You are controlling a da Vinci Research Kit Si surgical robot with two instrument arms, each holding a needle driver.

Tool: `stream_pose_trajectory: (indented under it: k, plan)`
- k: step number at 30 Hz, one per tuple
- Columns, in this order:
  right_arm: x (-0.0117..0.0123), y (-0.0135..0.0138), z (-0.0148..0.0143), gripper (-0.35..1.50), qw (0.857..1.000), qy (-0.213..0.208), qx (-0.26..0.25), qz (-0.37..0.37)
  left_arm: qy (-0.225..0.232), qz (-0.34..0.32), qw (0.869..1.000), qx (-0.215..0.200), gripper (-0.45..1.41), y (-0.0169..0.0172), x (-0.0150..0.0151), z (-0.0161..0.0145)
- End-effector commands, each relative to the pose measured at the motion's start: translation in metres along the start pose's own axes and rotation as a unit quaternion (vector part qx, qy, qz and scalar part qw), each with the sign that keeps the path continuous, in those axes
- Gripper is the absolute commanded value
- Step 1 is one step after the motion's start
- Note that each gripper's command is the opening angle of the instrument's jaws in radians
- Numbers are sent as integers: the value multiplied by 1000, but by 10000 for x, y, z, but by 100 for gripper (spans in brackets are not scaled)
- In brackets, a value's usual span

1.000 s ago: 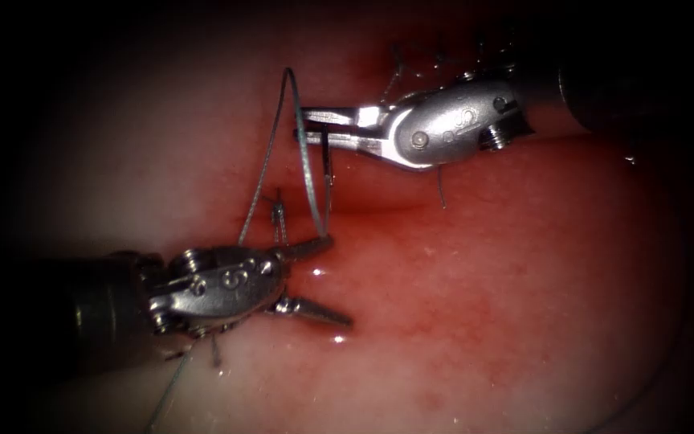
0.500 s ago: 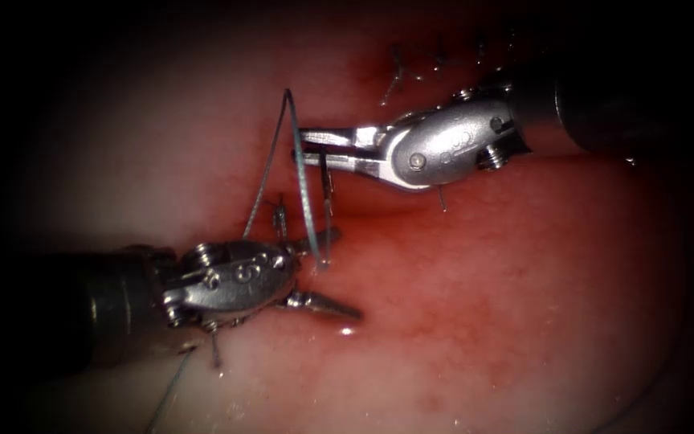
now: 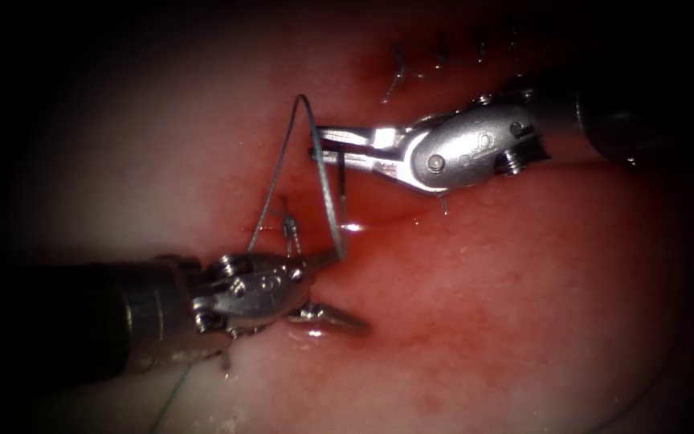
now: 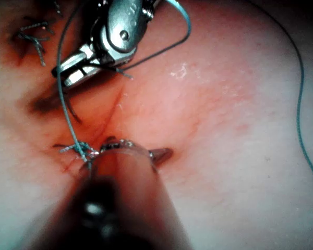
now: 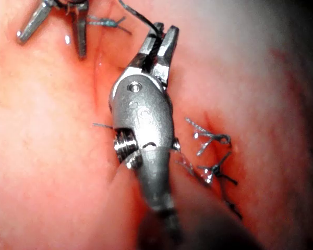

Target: Wound Closure

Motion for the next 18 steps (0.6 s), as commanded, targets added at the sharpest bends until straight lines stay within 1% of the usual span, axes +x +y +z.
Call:
stream_pose_trajectory:
  k: [1,3,4,9,11,12,15,18]
  plan:
    - [-4,-2,9,-35,1000,1,0,2,-2,0,1000,0,84,0,1,9]
    - [-3,0,12,-35,1000,-1,-1,11,-25,-8,1000,-13,83,3,-11,16]
    - [-4,0,16,-35,1000,-3,-2,20,-47,-9,999,-22,83,4,-22,21]
    - [-6,1,22,-35,999,-6,-5,43,-61,-8,998,-26,83,0,-33,23]
    - [-8,2,26,-35,996,-11,-3,83,-61,-5,998,-29,83,-5,-34,19]
    - [-8,2,26,-35,996,-11,-3,83,-61,-5,998,-29,83,-5,-34,19]
    - [-10,2,27,-35,990,-34,1,134,-61,-2,998,-33,83,-6,-36,14]
    - [-12,3,26,-35,980,-57,-4,190,-65,0,997,-36,83,-6,-39,9]
